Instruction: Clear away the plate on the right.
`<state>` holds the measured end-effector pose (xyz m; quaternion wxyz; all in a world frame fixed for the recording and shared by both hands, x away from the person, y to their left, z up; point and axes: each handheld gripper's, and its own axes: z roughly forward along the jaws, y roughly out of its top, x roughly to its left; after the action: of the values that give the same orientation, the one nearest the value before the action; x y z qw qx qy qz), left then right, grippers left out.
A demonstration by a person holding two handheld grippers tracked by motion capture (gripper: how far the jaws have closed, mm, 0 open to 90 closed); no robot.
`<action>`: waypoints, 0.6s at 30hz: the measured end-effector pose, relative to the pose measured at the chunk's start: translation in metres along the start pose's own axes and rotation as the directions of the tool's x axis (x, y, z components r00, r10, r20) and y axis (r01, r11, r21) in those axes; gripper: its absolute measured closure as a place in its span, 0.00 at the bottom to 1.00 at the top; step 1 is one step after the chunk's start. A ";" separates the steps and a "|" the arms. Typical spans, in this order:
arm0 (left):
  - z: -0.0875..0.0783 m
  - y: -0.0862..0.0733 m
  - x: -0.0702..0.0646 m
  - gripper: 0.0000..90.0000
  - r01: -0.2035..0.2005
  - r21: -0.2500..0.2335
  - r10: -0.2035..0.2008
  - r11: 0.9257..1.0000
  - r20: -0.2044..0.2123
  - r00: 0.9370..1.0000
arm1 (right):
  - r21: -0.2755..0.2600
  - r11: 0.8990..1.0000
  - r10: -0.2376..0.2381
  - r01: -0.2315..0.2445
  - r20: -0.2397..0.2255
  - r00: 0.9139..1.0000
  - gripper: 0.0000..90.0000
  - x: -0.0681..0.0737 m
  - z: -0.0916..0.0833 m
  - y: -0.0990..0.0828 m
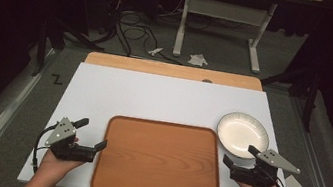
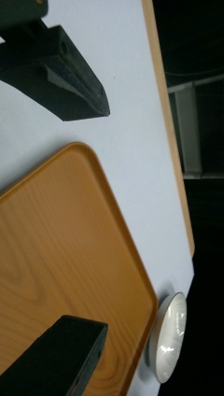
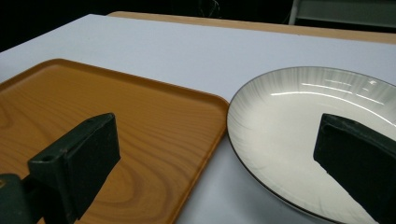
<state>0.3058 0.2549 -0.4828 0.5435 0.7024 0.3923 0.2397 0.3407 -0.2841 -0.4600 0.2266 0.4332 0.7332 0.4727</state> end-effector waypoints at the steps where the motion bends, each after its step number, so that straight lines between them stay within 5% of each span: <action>1: -0.002 0.000 0.001 0.01 0.005 -0.013 -0.005 1.000 -0.001 1.000 | 0.005 1.000 0.009 -0.009 0.011 1.000 0.00 -0.003 0.000 -0.001; 18: -0.002 0.000 0.001 0.01 0.000 -0.009 0.000 1.000 0.012 1.000 | 0.041 0.998 0.048 -0.053 0.114 0.992 0.00 -0.035 -0.005 -0.009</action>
<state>0.3052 0.2566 -0.4819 0.5490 0.7013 0.3878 0.2375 0.3511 -0.3182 -0.4685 0.2462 0.4826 0.7182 0.4367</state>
